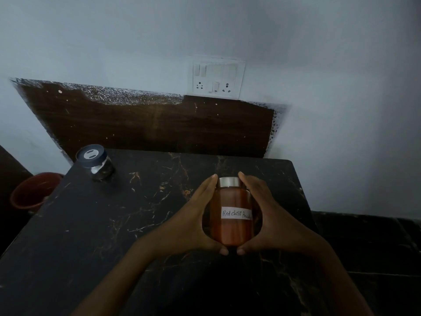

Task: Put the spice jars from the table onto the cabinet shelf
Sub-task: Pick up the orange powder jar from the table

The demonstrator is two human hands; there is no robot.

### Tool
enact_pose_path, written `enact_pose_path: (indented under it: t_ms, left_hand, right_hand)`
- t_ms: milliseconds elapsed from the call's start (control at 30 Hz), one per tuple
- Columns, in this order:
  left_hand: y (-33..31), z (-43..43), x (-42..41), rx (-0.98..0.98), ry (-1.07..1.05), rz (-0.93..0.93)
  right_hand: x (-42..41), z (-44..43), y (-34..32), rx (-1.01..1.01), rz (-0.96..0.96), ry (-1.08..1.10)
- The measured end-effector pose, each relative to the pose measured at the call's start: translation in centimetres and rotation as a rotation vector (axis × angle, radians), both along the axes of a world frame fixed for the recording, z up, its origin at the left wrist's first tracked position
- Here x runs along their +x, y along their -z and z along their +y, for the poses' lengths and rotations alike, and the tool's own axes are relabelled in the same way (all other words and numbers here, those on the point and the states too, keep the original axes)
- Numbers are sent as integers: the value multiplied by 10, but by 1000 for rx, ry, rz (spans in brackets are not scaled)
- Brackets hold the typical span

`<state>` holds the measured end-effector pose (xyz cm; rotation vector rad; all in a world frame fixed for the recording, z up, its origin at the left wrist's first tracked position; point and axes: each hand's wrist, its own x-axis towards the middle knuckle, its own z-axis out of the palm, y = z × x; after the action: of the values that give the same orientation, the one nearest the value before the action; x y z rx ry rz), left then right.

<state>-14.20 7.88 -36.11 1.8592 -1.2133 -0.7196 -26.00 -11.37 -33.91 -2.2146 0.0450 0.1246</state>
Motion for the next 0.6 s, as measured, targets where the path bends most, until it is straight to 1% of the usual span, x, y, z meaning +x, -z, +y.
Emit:
enact_pose_path:
  t_ms: [100, 200, 367, 600]
  left_hand:
    - [-15, -5, 6, -23, 13, -38]
    - [-38, -14, 15, -65, 22, -121]
    - [-94, -41, 38, -158, 10, -329]
    - [-208, -75, 63, -350, -39, -677]
  right_hand:
    - [4, -5, -11, -40, -67, 17]
    - [9, -11, -31, -108, -165, 42]
    - [26, -26, -89, -309, -365, 107]
    - [48, -54, -197, -566, -717, 155]
